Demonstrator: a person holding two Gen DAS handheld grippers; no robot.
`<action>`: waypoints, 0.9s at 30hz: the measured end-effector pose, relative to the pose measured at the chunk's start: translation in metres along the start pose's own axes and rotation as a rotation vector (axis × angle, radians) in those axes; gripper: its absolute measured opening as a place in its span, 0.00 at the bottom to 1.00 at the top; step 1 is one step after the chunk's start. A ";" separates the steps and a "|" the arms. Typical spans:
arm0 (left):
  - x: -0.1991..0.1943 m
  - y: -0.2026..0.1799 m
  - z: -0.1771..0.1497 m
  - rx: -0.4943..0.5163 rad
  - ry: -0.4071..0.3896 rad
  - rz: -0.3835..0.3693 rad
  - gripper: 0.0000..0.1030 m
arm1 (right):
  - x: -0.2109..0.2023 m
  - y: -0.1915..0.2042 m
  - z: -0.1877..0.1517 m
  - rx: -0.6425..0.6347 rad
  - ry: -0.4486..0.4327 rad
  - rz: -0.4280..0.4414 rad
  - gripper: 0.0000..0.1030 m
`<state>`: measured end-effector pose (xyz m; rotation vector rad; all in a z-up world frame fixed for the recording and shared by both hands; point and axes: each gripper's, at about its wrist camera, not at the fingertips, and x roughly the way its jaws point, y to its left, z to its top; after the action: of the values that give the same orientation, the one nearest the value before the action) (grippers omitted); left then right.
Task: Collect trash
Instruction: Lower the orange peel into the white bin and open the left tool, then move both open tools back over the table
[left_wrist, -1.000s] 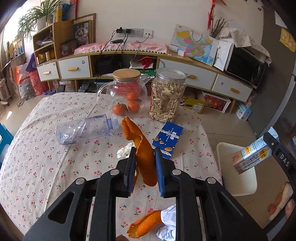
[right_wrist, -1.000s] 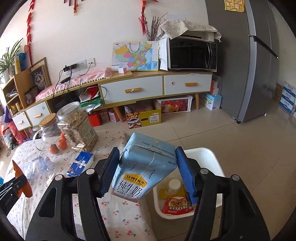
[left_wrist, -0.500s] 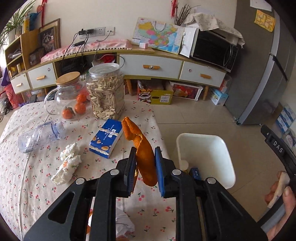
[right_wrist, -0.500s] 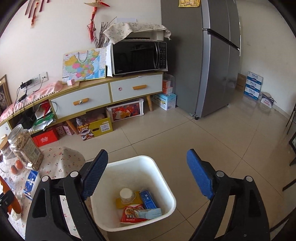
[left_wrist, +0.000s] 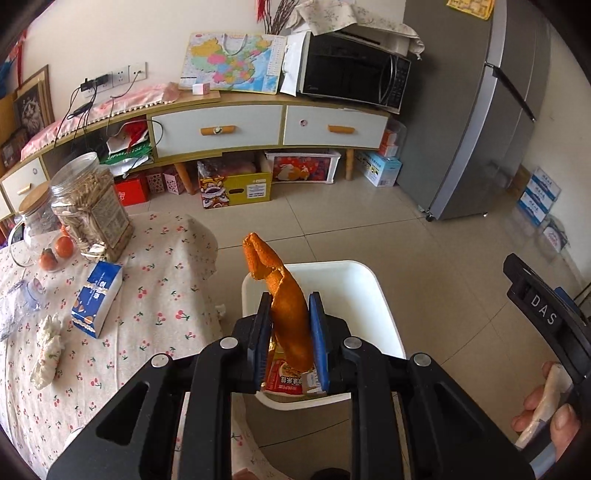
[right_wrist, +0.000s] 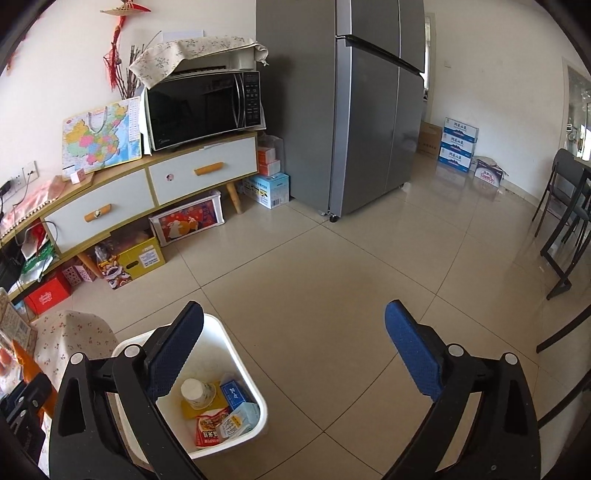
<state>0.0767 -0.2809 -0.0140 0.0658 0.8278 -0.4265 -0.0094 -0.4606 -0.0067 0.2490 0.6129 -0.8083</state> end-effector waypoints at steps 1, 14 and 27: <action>0.003 -0.007 0.003 0.007 -0.001 -0.006 0.20 | 0.001 -0.004 0.000 0.006 0.001 -0.014 0.92; 0.015 -0.041 0.015 0.023 0.008 0.004 0.75 | -0.008 -0.026 -0.002 0.066 -0.034 -0.067 0.93; -0.016 0.011 0.007 -0.007 -0.055 0.118 0.83 | -0.037 0.028 -0.012 -0.051 -0.102 -0.005 0.93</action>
<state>0.0766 -0.2671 0.0012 0.0954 0.7673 -0.3133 -0.0131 -0.4146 0.0050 0.1593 0.5376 -0.8041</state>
